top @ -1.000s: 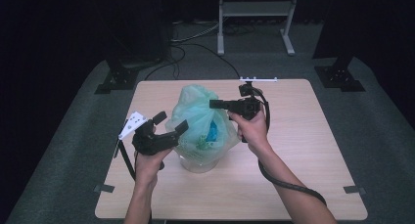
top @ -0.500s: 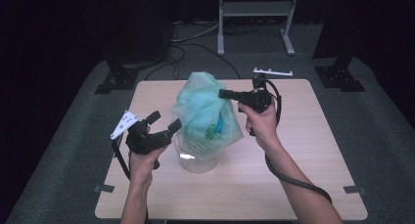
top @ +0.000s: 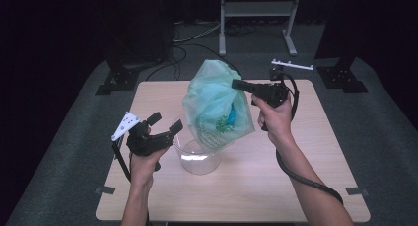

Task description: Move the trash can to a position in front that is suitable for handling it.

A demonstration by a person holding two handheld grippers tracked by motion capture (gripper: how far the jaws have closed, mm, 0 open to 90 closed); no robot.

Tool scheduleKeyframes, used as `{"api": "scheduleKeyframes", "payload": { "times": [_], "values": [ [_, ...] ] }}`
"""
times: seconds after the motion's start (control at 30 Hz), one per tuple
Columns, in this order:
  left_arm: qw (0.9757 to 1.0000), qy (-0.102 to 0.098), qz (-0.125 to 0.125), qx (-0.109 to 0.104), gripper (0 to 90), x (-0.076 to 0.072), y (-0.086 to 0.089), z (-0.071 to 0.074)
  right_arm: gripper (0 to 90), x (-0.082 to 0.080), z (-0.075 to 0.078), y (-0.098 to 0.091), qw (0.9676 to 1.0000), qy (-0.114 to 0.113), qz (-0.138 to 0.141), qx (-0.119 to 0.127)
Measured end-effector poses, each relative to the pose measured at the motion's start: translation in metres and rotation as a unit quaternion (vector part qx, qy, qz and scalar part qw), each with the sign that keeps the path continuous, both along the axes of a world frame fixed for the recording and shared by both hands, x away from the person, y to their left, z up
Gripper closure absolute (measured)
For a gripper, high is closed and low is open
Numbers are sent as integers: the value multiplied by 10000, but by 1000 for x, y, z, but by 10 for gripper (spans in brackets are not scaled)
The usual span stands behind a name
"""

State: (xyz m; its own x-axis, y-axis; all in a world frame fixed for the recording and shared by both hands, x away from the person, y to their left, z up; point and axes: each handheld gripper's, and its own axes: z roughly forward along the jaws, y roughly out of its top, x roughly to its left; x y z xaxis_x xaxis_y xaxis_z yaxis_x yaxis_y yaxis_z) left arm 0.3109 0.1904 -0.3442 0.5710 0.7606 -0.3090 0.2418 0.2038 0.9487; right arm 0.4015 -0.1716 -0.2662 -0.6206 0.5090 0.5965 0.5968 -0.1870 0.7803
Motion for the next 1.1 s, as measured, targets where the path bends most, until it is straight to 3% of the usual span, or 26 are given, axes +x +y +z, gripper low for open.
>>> {"api": "scheduleKeyframes", "payload": {
  "times": [0.63, 1.1],
  "values": [
    [9999, 100, -11, 97, 25, 4, -4, -5, 900, -9, 12, -42, 9993, -165, -321, 66],
    [9999, 49, -1, 119, 24, 2, 0, -4, 900, -6, -4, -69, 9981, 25, -609, 30]
  ]
}}
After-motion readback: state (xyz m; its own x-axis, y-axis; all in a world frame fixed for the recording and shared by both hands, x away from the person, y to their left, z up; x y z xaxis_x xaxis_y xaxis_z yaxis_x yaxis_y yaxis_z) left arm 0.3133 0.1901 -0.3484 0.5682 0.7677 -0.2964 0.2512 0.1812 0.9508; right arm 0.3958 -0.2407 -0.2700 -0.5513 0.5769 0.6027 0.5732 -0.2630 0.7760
